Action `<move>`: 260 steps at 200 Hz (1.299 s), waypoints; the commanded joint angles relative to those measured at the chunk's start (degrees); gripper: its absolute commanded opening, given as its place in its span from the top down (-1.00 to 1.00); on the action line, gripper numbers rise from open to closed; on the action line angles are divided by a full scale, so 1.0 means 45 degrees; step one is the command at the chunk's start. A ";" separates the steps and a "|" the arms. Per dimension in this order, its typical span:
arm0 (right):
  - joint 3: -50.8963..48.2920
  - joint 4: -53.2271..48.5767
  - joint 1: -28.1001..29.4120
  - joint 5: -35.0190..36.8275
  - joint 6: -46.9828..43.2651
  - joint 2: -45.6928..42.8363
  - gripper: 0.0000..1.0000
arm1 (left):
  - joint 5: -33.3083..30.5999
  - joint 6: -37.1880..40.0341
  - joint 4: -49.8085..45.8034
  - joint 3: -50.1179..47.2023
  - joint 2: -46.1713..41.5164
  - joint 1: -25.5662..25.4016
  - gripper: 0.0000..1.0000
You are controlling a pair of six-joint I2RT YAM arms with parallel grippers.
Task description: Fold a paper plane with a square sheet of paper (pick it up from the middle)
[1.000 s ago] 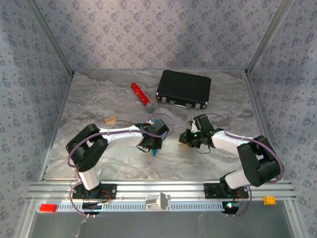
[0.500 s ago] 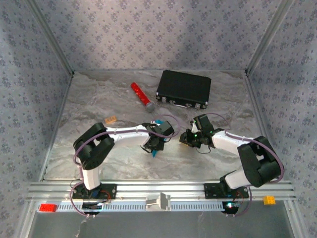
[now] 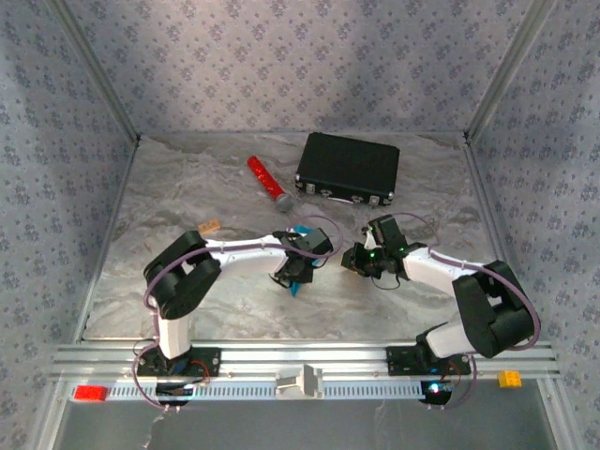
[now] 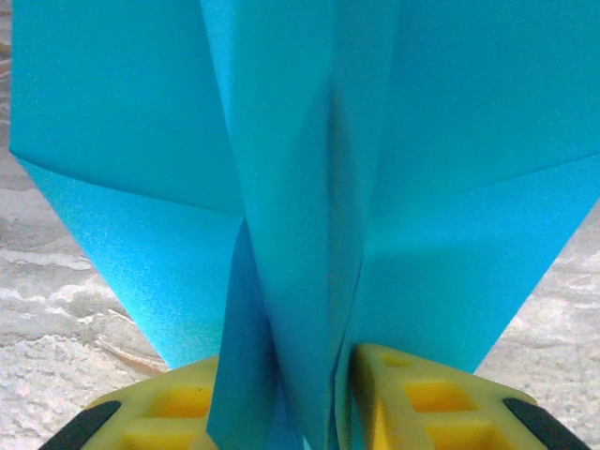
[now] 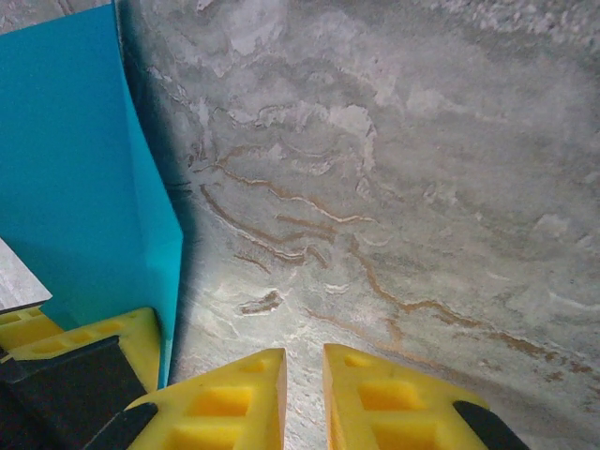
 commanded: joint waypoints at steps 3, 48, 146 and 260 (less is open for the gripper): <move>0.0081 -0.0377 -0.0091 0.0139 -0.0098 -0.0207 0.63 | 0.0359 -0.0616 -0.0515 -0.0028 0.0874 -0.0173 0.36; 0.0076 -0.0354 -0.0180 0.0134 -0.0136 -0.0240 0.62 | 0.0071 -0.1176 -0.0761 0.0259 0.0944 -0.0339 0.34; 0.0202 -0.0665 -0.0345 0.0249 -0.0205 -0.0586 0.61 | -0.0499 -0.1262 -0.1053 0.0760 -0.0317 -0.0387 0.28; 0.1521 -0.3219 -0.1020 0.2596 -0.2382 -0.2560 0.51 | -0.2398 -0.0675 -0.1381 0.0301 -0.3489 -0.0364 0.17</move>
